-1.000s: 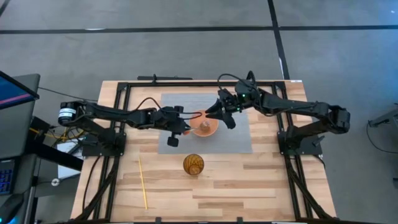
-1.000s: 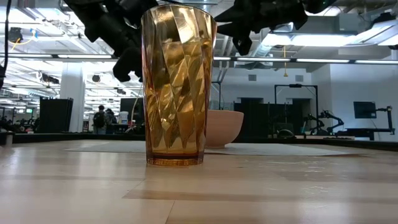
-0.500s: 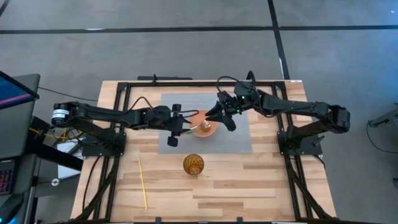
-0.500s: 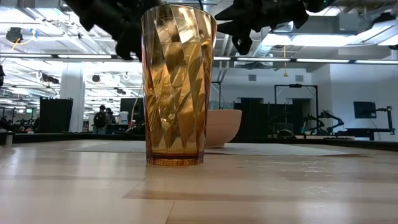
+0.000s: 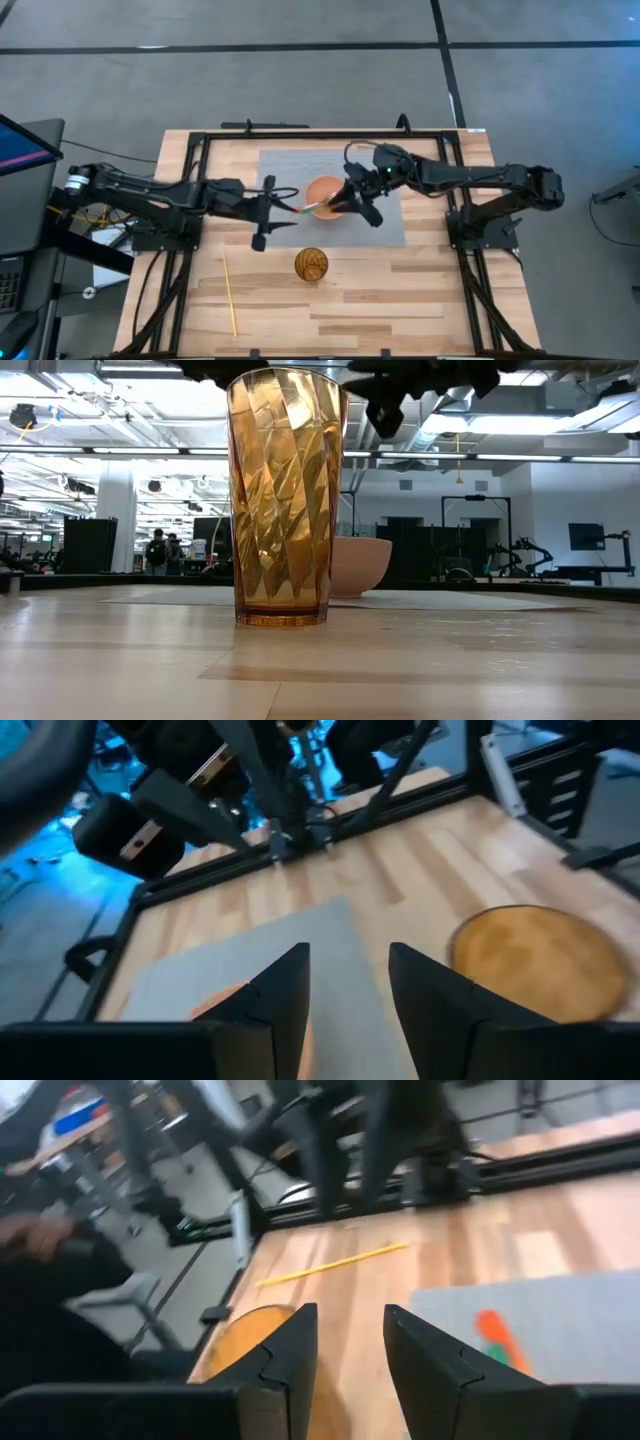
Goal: Pick & Place Utensil
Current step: Put the brown cup to the top right of the light orange bowl on the gray placemat
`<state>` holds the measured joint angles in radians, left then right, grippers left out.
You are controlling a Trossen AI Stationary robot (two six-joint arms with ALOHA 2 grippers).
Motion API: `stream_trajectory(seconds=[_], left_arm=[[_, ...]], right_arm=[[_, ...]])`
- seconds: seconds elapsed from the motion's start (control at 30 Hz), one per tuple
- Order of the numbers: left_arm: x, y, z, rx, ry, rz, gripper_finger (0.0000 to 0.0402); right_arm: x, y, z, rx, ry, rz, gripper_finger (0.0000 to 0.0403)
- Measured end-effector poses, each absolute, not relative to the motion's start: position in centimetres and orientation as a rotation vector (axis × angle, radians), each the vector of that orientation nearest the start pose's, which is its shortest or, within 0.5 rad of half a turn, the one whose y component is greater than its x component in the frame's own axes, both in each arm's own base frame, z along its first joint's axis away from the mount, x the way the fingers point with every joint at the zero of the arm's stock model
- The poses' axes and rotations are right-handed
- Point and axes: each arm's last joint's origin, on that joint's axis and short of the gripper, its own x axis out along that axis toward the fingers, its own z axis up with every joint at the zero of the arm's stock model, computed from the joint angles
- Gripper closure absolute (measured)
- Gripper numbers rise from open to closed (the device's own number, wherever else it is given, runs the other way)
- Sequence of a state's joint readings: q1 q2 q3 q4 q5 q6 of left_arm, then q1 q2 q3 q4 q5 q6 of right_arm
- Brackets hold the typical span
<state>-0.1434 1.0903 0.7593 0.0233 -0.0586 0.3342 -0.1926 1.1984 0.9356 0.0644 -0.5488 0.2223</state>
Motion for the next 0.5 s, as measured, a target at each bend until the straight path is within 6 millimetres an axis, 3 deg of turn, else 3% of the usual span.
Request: stream_trajectory(seconds=[0.27,0.5], left_arm=[[23.3,-3.9,28.3,0.317,0.334,-0.158,0.0262],[23.3,-3.6,28.4,0.331,0.341,-0.084,0.0262]], right_arm=[[26.6,2.6,32.4,0.067,0.214,0.573,0.0291],[25.8,7.6,32.1,-0.057,0.228,0.546,0.0291]])
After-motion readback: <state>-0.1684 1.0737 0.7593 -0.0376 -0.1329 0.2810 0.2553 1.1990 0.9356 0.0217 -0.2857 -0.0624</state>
